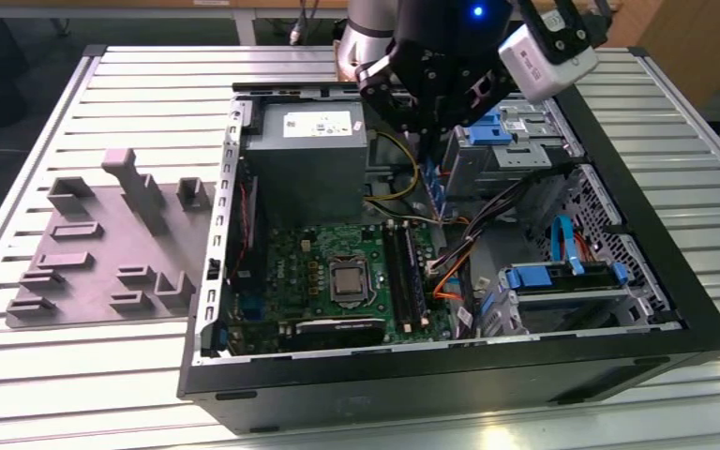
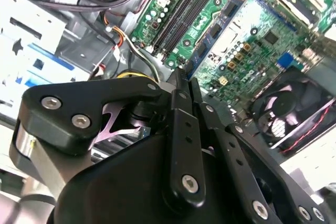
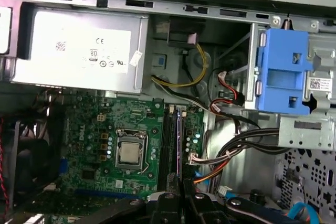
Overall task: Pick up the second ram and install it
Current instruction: 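Insert the second ram into the second slot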
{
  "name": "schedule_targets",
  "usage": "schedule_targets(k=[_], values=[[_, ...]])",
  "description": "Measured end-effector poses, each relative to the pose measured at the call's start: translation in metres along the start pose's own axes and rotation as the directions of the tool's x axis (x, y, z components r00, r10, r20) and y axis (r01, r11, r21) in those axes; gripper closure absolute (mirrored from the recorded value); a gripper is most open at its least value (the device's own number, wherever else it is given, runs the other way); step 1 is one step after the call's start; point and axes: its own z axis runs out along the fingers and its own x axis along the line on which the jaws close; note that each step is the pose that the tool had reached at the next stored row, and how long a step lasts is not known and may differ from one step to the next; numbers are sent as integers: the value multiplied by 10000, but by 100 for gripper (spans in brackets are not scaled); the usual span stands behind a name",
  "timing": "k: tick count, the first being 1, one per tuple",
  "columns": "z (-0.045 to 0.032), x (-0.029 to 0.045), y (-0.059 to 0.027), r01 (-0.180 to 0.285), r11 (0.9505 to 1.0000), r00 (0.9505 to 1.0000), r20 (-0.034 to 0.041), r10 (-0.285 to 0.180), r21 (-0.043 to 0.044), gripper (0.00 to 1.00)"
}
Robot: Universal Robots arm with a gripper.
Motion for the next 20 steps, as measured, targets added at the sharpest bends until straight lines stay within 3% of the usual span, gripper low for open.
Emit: schedule_targets(k=[6,9,13,20], values=[[20,1,0,-1027,9947,9947,15,1027,25,86],[27,1,0,-1059,9944,9944,-1,1059,26,86],[64,2,-4,-946,9955,9955,-92,946,30,86],[179,4,-14,-659,9978,9978,-102,659,25,86]])
